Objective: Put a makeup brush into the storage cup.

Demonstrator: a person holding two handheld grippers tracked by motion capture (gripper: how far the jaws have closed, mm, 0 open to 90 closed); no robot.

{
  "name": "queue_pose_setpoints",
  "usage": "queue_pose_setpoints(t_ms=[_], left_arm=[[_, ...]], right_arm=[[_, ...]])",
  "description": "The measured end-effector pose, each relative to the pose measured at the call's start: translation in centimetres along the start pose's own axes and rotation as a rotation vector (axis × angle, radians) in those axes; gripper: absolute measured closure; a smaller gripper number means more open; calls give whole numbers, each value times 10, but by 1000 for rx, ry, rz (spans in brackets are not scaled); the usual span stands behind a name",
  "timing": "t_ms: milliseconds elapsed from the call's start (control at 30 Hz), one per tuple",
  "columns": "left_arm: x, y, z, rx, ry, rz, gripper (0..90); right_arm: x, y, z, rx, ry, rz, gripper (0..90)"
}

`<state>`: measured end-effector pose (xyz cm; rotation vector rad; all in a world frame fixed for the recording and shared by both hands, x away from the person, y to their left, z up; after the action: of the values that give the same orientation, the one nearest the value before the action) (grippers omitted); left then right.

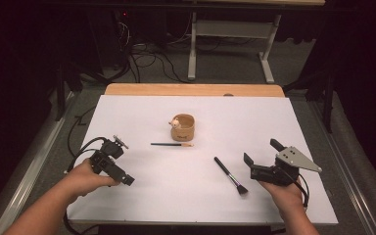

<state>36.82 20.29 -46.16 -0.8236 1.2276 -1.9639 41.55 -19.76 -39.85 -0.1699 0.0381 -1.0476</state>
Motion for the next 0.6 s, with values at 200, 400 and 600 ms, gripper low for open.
queue_pose_setpoints(t_ms=[200,400,600], left_arm=[[1,-2,5,2,10,-1,5],[4,-4,12,12,19,-3,5],[5,-5,18,23,28,-13,5]], right_arm=[[0,0,0,2,0,3,13],[-1,-1,0,0,4,1,13],[-1,-1,1,3,-1,2,13]])
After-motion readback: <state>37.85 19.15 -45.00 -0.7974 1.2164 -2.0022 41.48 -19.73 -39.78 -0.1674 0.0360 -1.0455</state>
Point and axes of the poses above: each handheld gripper's, and its own axes: y roughly forward along the jaws, z roughly out of its top, x roughly to its right, the point moved 10 cm from there along y, roughly forward along the jaws, and after that the axes turned 6 degrees about x, right-handed, at the moved point
